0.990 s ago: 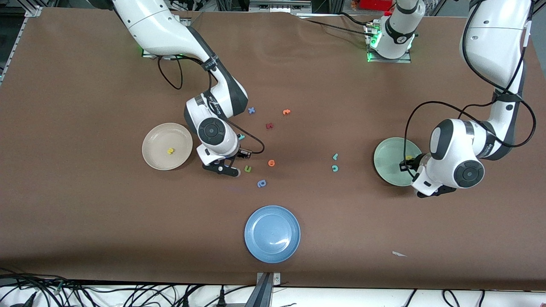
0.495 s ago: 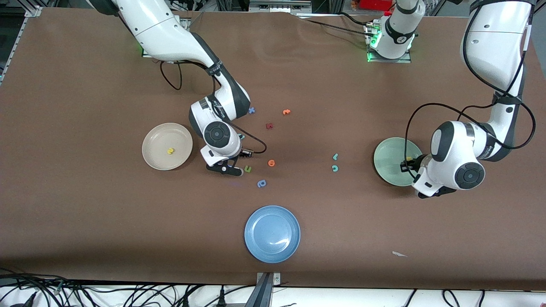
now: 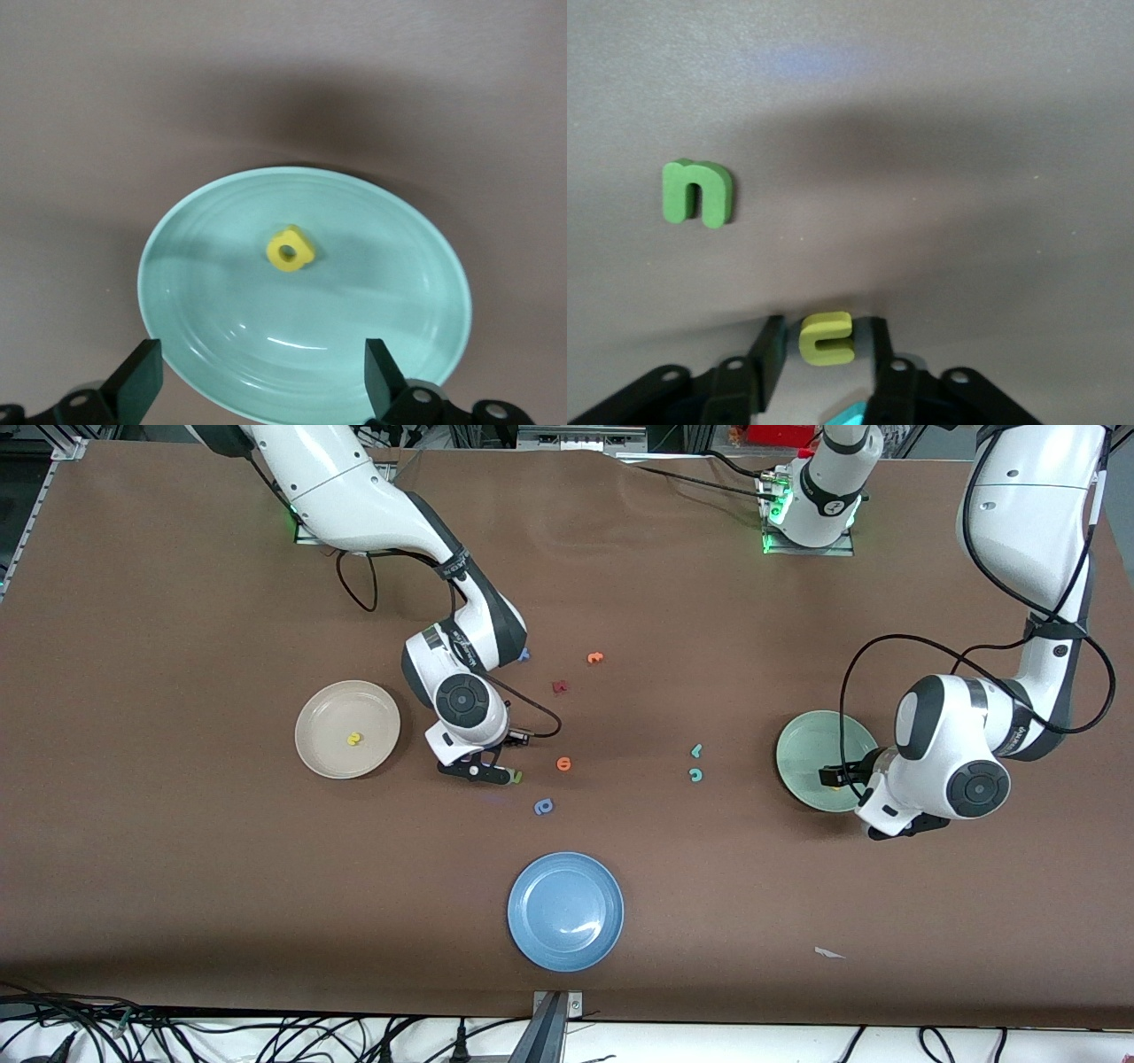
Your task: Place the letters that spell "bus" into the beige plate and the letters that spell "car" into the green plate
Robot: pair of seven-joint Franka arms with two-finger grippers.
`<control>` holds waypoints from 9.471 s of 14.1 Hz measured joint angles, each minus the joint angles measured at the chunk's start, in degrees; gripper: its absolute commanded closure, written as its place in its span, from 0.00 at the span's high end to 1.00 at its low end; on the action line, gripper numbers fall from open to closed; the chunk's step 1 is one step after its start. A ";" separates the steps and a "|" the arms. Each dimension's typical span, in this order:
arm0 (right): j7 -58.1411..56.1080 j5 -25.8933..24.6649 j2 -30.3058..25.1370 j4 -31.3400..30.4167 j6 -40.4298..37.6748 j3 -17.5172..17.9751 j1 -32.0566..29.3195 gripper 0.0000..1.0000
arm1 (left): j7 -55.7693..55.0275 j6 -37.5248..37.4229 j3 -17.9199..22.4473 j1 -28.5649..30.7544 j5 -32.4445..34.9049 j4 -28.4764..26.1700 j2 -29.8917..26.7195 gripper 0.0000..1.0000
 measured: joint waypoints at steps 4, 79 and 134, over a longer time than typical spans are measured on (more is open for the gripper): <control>-0.84 -0.02 -0.04 0.03 0.18 0.01 0.05 0.20 | -0.34 0.53 -4.02 -0.05 -2.11 0.34 -1.79 1.00; 29.23 4.65 -17.28 -23.52 13.45 -6.36 5.98 0.00 | 4.80 6.53 -6.07 2.53 -1.70 -9.30 -6.94 0.27; -36.96 -3.68 -41.40 -0.38 -28.17 0.32 -31.61 1.00 | -29.73 20.31 -7.73 -9.69 -3.86 0.12 4.71 0.09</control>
